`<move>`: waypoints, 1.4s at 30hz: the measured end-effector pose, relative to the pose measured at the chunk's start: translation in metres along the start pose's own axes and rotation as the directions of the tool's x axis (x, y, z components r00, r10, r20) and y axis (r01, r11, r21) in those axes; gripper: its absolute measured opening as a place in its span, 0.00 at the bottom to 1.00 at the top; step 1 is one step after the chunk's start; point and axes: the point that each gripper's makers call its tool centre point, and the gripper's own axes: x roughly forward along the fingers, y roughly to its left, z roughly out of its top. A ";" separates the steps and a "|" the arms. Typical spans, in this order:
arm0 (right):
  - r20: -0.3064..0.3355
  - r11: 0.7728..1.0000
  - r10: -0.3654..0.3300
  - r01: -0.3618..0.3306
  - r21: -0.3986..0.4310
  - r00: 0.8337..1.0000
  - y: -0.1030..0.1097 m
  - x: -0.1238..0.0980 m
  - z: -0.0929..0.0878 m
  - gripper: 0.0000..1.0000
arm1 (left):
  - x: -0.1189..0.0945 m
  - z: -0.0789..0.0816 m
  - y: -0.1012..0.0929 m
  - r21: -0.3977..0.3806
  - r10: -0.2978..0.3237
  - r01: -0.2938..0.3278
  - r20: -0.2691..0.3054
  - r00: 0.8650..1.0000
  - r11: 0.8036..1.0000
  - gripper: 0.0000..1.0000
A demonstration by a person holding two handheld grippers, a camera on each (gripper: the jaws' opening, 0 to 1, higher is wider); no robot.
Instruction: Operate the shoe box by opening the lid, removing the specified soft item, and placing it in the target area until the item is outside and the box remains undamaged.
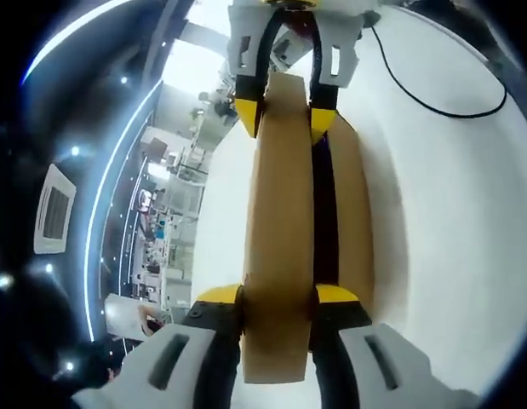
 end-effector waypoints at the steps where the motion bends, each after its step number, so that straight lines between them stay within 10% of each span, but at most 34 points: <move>1: -0.004 1.000 0.002 -0.002 0.001 1.000 0.000 0.000 -0.002 0.34 | 0.001 0.000 0.000 -0.003 0.000 0.000 0.001 1.000 1.000 0.31; 42: 0.037 0.989 0.138 -0.139 0.046 0.990 -0.017 -0.011 0.001 0.32 | 0.002 0.002 0.023 0.003 -0.033 0.033 0.037 0.999 0.999 0.32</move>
